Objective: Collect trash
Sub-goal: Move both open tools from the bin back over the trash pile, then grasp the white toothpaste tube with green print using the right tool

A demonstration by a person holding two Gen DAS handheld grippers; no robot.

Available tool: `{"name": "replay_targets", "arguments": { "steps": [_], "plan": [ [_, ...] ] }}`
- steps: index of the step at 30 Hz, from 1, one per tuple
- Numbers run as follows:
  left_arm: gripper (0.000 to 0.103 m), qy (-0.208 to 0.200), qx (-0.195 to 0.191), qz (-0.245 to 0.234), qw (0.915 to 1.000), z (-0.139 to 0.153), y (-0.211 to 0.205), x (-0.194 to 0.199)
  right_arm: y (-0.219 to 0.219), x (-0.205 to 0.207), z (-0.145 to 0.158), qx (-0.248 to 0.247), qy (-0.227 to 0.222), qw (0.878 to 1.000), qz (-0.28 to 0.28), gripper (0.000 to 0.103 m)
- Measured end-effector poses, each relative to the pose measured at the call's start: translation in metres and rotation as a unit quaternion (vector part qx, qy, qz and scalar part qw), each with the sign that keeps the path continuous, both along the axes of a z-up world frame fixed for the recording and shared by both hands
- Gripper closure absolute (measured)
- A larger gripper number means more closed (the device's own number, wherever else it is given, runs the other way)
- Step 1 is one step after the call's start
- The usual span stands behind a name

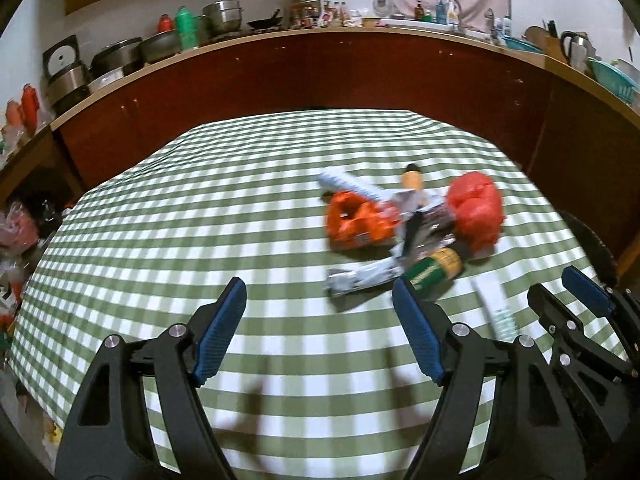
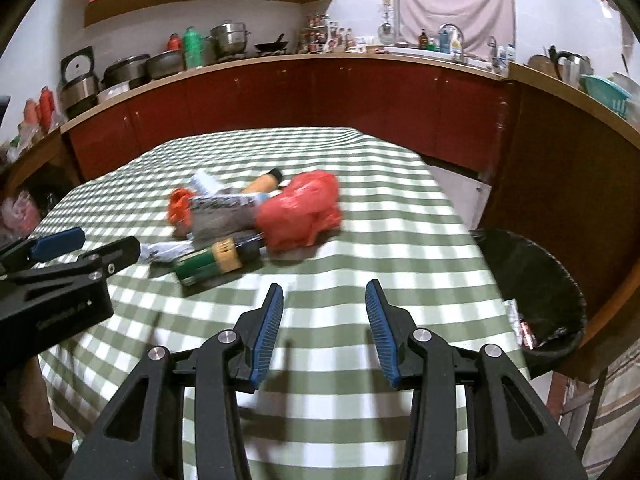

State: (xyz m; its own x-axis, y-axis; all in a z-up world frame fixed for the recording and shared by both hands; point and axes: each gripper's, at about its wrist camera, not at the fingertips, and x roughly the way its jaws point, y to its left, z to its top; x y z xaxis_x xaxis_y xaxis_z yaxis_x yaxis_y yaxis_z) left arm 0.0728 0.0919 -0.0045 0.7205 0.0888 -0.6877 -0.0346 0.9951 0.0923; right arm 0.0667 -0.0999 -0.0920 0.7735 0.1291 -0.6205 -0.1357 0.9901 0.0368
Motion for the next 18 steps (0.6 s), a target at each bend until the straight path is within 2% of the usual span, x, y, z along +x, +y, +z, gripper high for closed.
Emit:
{"name": "replay_targets", "arguments": {
  "steps": [9, 14, 16, 18],
  "plan": [
    [0.029, 0.006, -0.014, 0.012, 0.9998, -0.005, 0.020, -0.002, 0.027, -0.003, -0.014, -0.020, 0.019, 0.999, 0.029, 0.060],
    [0.029, 0.006, -0.019, 0.007, 0.9998, -0.007, 0.019, -0.001, 0.029, -0.003, -0.018, -0.019, 0.027, 0.999, 0.035, 0.071],
    [0.029, 0.007, -0.021, 0.005, 0.9998, -0.007, 0.018, 0.000, 0.028, -0.003, -0.018, -0.018, 0.026, 0.999, 0.037, 0.079],
    [0.029, 0.006, -0.022, 0.001, 0.9997, -0.007, 0.015, 0.001, 0.027, -0.004, -0.019, -0.014, 0.026, 0.999, 0.039, 0.083]
  ]
}}
